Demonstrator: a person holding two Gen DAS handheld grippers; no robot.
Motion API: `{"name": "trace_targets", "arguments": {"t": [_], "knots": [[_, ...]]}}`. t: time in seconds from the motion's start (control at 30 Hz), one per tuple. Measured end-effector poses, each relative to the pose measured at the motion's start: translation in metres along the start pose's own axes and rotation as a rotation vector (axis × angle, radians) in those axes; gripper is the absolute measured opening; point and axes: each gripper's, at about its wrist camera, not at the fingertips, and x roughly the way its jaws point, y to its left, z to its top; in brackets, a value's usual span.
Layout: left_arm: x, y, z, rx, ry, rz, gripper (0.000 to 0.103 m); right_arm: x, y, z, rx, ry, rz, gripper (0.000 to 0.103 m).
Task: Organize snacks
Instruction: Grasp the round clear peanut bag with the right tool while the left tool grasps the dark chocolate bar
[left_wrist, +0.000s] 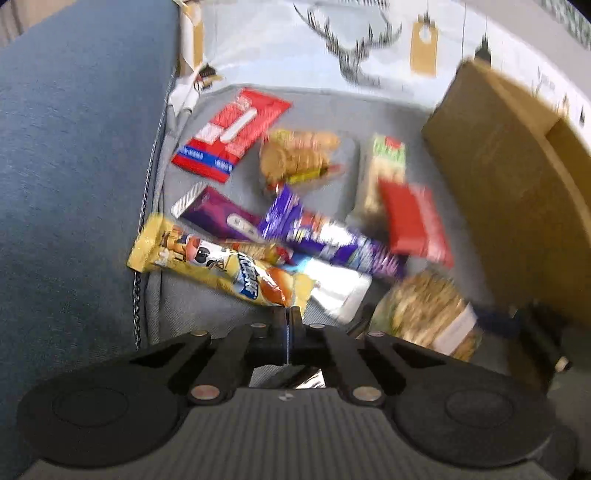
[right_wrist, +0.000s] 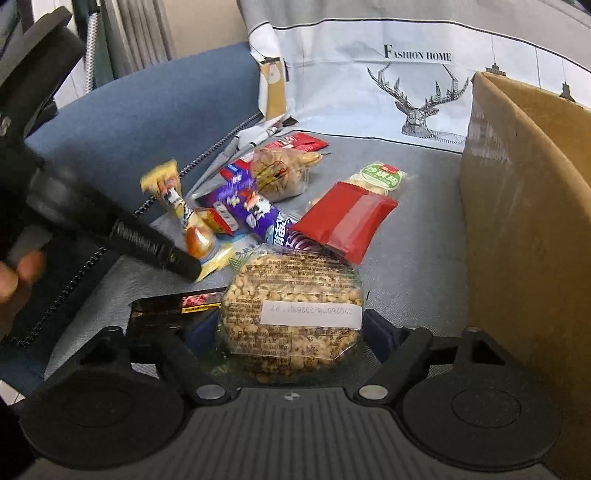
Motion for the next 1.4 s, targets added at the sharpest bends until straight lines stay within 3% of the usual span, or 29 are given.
{"name": "trace_targets", "arguments": {"t": [0.17, 0.27, 0.43, 0.57, 0.63, 0.7, 0.8, 0.83, 0.97, 1.03, 1.1, 1.17, 1.33, 1.4], "knots": [[-0.020, 0.011, 0.001, -0.185, -0.044, -0.159, 0.000, -0.022, 0.011, -0.001, -0.074, -0.005, 0.002, 0.082], [-0.024, 0.007, 0.001, -0.252, -0.017, -0.230, 0.000, -0.045, 0.017, 0.000, -0.099, 0.030, 0.013, 0.082], [-0.016, 0.004, -0.009, -0.365, 0.075, -0.262, 0.000, -0.074, 0.027, -0.010, -0.152, 0.120, -0.014, 0.082], [-0.021, 0.009, -0.011, -0.369, 0.031, -0.226, 0.001, -0.073, 0.025, -0.032, -0.136, 0.146, -0.024, 0.082], [-0.019, 0.010, -0.010, -0.342, 0.036, -0.181, 0.013, -0.068, 0.023, -0.039, -0.124, 0.151, -0.024, 0.082], [-0.012, 0.001, -0.007, -0.270, 0.072, -0.141, 0.056, -0.064, 0.024, -0.042, -0.130, 0.143, -0.023, 0.083], [-0.005, -0.018, -0.006, -0.104, 0.106, -0.101, 0.084, -0.058, 0.025, -0.044, -0.158, 0.137, -0.020, 0.083], [-0.005, -0.023, -0.009, -0.054, 0.114, -0.087, 0.087, -0.056, 0.024, -0.045, -0.161, 0.142, -0.020, 0.083], [0.006, -0.043, -0.021, 0.108, 0.165, -0.009, 0.085, -0.052, 0.024, -0.050, -0.164, 0.151, -0.020, 0.086], [0.011, -0.046, -0.025, 0.143, 0.175, 0.015, 0.075, -0.051, 0.025, -0.050, -0.170, 0.150, -0.017, 0.086], [0.009, -0.047, -0.025, 0.170, 0.150, 0.026, 0.050, -0.050, 0.023, -0.049, -0.162, 0.152, -0.010, 0.085], [0.005, -0.044, -0.022, 0.144, 0.130, -0.012, 0.043, -0.050, 0.022, -0.049, -0.154, 0.148, -0.006, 0.085], [-0.009, -0.033, -0.014, 0.040, 0.057, -0.115, 0.043, -0.056, 0.022, -0.044, -0.145, 0.081, -0.011, 0.083], [-0.006, -0.030, -0.013, 0.018, 0.067, -0.108, 0.043, -0.055, 0.021, -0.042, -0.131, 0.073, -0.010, 0.083]]}}
